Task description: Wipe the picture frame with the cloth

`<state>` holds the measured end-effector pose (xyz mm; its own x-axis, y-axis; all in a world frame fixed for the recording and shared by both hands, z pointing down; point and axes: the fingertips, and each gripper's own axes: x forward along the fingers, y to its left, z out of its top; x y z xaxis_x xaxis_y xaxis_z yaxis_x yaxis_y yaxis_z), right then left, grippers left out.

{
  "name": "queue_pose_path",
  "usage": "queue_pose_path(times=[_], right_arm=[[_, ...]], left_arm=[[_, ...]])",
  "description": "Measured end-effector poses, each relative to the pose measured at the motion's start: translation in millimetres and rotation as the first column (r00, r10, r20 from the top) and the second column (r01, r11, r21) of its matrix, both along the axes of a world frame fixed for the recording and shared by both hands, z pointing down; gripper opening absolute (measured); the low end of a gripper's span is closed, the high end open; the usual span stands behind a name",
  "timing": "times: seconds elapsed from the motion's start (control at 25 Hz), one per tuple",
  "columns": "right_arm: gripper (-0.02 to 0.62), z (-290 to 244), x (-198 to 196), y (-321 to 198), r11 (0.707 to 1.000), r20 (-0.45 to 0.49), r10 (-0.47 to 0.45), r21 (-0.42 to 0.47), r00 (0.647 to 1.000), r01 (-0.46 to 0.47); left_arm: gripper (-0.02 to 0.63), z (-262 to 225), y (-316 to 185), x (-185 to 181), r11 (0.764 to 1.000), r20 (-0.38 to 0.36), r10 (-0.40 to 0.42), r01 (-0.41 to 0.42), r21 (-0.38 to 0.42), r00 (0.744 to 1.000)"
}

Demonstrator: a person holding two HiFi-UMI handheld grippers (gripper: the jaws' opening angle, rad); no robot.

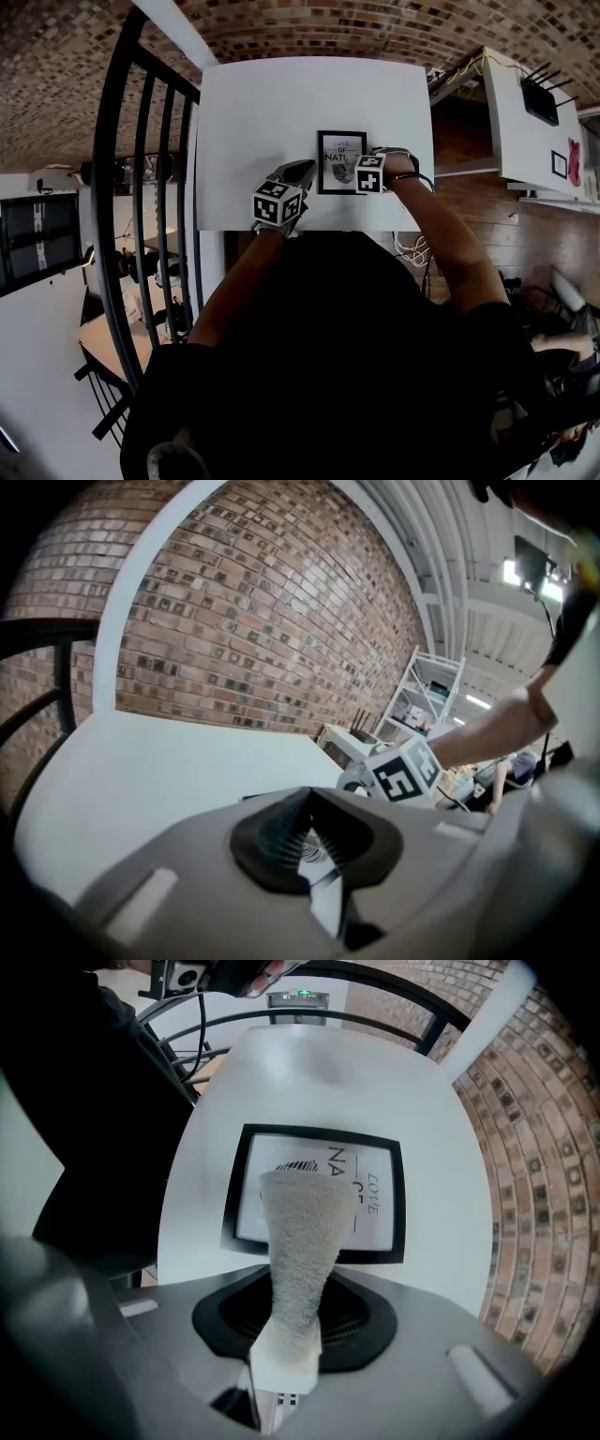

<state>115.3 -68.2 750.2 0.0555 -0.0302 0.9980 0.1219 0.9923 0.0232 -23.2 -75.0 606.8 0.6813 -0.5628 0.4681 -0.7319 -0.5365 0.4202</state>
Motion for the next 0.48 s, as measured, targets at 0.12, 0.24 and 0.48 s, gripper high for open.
queue_pose_path(times=[0.12, 0.24, 0.48], right_arm=[[0.117, 0.8, 16.0, 2.3, 1.000, -0.027, 0.022, -0.010, 0.999, -0.023], [0.118, -3.8, 15.2, 3.3, 0.999, -0.008, 0.044, -0.012, 0.999, -0.044], [0.118, -17.7, -33.7, 3.7, 1.000, 0.087, 0.008, -0.007, 0.996, -0.007]], left_arm=[[0.000, -0.9, -2.2, 3.3, 1.000, -0.001, 0.009, -0.009, 0.001, 1.000], [0.000, -0.1, -2.8, 3.1, 1.000, 0.003, 0.006, -0.006, -0.007, 1.000], [0.000, 7.1, 1.0, -3.4, 0.999, 0.027, -0.015, 0.016, -0.031, 1.000]])
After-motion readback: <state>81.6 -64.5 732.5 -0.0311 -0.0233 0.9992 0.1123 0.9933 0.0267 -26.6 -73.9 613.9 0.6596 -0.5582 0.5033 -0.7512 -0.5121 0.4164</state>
